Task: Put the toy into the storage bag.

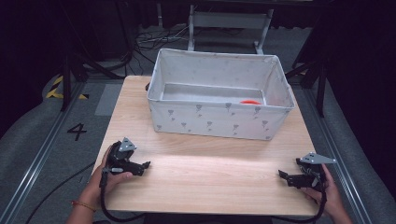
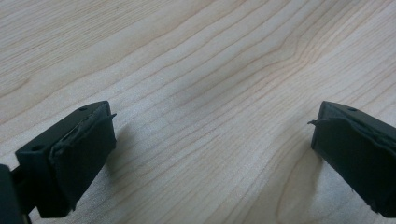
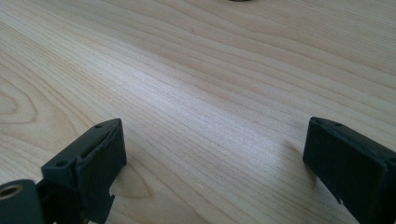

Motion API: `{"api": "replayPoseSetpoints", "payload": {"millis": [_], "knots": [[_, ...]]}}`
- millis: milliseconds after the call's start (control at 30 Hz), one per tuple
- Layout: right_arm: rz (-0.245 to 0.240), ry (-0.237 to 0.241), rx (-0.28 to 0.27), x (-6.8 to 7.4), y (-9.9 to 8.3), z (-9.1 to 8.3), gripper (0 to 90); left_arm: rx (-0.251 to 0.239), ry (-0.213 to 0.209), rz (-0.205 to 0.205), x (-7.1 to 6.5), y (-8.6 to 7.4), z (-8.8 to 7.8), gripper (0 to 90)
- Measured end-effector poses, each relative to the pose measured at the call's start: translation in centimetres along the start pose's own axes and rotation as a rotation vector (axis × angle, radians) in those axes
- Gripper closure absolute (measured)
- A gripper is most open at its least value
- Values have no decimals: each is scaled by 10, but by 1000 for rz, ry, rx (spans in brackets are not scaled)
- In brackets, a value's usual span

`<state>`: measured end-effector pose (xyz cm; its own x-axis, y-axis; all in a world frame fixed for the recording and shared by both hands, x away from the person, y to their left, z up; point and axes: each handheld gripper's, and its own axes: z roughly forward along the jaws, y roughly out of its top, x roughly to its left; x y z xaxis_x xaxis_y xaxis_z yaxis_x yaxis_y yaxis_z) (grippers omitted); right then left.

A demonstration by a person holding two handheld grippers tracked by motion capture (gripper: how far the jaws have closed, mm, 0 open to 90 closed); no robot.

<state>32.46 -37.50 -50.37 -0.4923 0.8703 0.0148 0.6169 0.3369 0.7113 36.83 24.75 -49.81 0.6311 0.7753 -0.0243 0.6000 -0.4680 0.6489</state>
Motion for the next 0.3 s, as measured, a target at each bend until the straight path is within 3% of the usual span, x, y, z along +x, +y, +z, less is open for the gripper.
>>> {"api": "replayPoseSetpoints", "payload": {"millis": [300], "knots": [[4,-4,3,0,0,0,46,0,1,1,0,0,0,1]]}}
